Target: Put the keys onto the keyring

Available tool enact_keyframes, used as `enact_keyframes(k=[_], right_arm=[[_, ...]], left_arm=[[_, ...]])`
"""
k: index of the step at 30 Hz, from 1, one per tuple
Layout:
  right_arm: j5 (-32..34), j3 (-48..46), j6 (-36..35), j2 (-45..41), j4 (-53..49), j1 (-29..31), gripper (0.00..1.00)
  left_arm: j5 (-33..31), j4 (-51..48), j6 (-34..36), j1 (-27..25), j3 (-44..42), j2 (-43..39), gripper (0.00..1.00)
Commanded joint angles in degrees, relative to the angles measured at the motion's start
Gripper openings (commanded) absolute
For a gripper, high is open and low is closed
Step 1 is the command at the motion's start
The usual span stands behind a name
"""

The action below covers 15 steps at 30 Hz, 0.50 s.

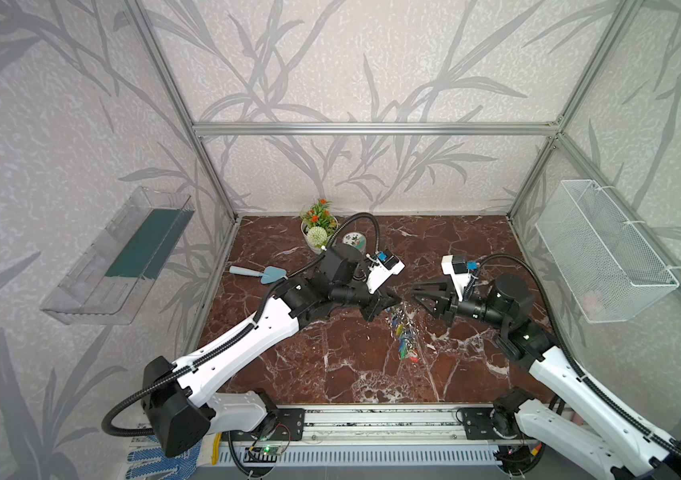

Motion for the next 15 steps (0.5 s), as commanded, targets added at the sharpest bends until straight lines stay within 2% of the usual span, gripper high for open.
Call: enact_keyframes(k=[1,5,10,15], right_arm=[[4.30,2.04,1.25,-1.26,-2.89,-0.69,0.32],[5.84,1.29,2.47,-1.82,-3.03,-1.21,0.33],[3.75,0.24,3.72,-1.12,-1.99,-1.18,0.33],[1.00,-0.27,4.50,-1.28,-1.55,-1.19,0.20]], left_arm=[[-1.77,13.44,-2.01,-0.96,-2.87,-4.24,0.00],[-4.42,23.08,-4.71,-1.99,-8.41,-7.26,0.00],[-7.98,33.16,-6.67,-3.94,-13.81,-9.28,0.00],[-11.52,43.79,-9.15,-5.23,-18.85,-10.22,0.00]])
